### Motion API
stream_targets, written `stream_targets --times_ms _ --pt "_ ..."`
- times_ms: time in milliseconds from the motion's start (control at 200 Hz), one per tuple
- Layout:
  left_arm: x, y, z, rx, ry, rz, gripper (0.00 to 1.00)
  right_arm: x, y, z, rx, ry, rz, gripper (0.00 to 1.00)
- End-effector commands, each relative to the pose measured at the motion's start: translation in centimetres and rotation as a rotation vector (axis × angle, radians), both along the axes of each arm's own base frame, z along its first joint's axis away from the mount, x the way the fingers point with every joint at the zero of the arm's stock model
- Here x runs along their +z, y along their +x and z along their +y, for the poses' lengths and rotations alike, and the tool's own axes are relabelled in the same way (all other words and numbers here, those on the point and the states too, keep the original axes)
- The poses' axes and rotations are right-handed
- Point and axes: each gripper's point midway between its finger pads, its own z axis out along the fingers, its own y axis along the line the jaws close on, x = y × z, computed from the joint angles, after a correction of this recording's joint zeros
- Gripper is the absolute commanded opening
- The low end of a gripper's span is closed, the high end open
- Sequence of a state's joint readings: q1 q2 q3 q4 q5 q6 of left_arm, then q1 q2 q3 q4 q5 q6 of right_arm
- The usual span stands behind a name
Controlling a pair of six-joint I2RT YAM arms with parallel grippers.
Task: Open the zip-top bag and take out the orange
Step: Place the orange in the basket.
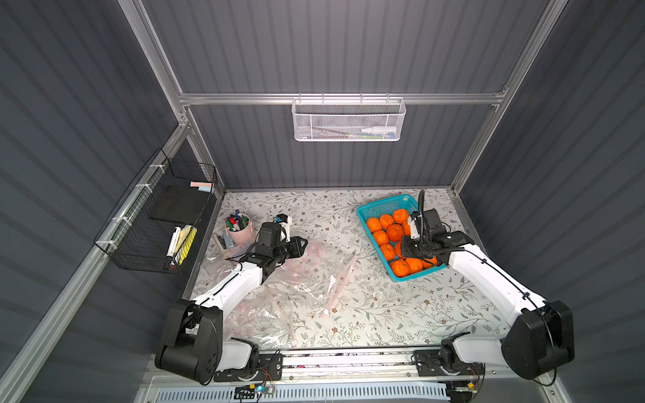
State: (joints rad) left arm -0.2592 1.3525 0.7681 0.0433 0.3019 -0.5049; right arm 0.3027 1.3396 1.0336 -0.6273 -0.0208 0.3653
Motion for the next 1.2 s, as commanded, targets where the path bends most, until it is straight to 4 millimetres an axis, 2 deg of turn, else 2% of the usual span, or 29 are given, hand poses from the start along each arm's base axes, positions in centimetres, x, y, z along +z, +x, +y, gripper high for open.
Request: stream_targets --times_ms 0,250,745,840,955,1080,1196 --pt "1.3 0.1 -0.1 -0.014 0.015 -0.035 0.37 -2.7 -2.1 0.4 0.017 0.024 0.108 0.11" --pt "1.2 0.3 -0.2 -0.015 0.015 -0.035 0.36 -7.0 -4.6 0.0 0.001 0.006 0.264 0.09" --pt "1.0 0.3 -0.1 -0.011 0.02 -0.029 0.36 -10.0 -3.4 0.6 -0.004 0.007 0.314 0.08" --pt "0.8 0.4 -0.1 -0.01 0.022 -0.026 0.36 -9.4 -3.2 0.5 -0.003 0.004 0.304 0.07" --pt "0.7 0.3 -0.1 -0.011 0.022 -0.024 0.36 -7.3 -2.3 0.4 -0.005 0.0 0.236 0.08" --pt "0.9 0.4 -0.1 -0.01 0.019 -0.028 0.36 -4.5 -1.0 0.0 -0.013 -0.018 0.145 0.2" --pt "1.0 0.4 0.0 -0.009 0.022 -0.031 0.36 -2.7 -0.5 -0.8 -0.034 -0.034 0.105 0.22"
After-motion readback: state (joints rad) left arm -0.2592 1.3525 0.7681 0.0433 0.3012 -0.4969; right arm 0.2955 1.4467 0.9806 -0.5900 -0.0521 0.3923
